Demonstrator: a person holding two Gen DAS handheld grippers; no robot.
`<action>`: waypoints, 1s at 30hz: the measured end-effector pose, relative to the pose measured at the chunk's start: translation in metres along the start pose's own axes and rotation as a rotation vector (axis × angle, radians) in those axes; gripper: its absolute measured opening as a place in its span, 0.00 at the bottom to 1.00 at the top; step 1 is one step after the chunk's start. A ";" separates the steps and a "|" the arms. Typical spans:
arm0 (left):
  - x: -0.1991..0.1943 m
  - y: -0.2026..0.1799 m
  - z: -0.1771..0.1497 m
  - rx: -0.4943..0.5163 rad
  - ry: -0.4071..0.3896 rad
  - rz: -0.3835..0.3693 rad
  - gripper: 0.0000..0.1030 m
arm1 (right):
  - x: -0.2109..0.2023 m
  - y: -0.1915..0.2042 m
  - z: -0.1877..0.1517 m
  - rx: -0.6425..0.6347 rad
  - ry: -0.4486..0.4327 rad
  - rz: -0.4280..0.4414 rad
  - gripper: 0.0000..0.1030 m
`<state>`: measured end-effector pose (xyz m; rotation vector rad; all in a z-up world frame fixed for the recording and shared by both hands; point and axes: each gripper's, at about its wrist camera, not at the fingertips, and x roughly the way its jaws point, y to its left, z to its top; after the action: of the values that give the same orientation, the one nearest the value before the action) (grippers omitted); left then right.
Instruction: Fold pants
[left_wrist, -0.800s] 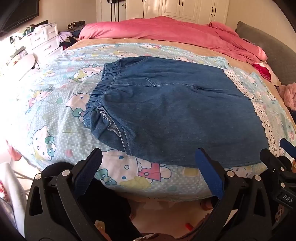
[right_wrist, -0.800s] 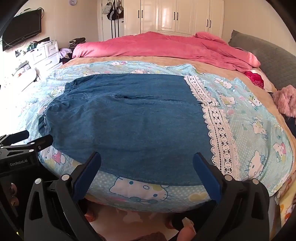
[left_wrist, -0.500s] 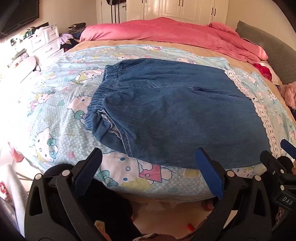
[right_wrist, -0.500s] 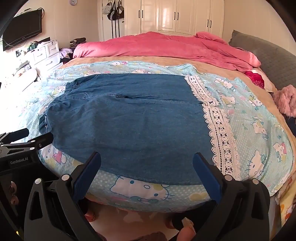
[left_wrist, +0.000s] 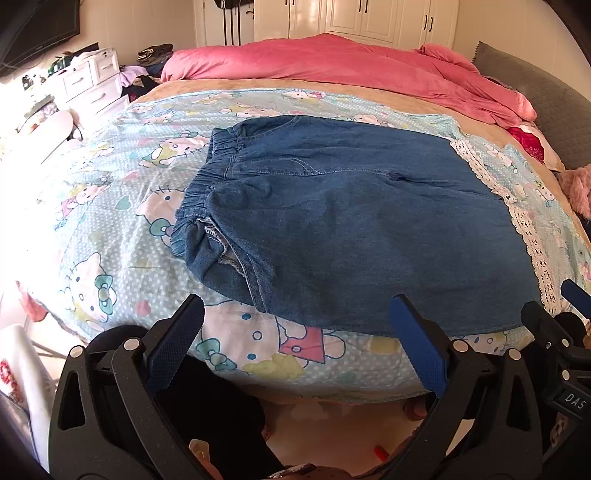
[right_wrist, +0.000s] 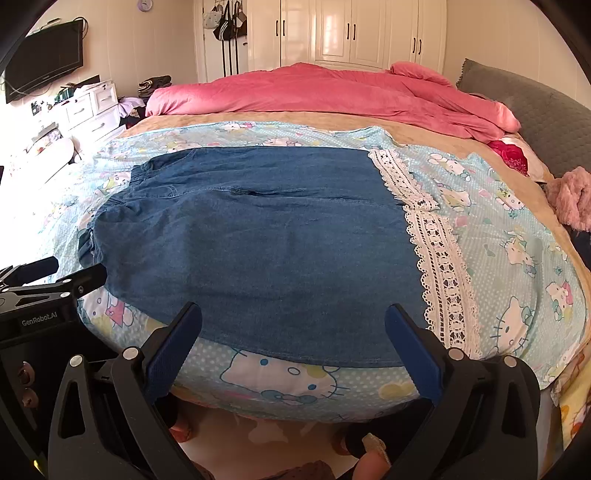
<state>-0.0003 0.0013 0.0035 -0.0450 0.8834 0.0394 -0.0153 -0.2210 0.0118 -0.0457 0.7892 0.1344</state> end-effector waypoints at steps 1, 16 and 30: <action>0.000 0.000 0.000 0.000 0.000 0.000 0.91 | 0.000 0.000 0.000 -0.001 0.001 0.001 0.96; -0.001 -0.001 0.000 0.000 -0.007 -0.003 0.91 | 0.000 0.001 -0.002 0.001 0.004 -0.001 0.96; 0.000 -0.002 0.000 0.000 -0.005 -0.002 0.91 | -0.001 0.000 -0.002 0.007 0.003 -0.004 0.96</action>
<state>-0.0001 -0.0005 0.0040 -0.0459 0.8781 0.0374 -0.0170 -0.2217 0.0113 -0.0405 0.7921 0.1278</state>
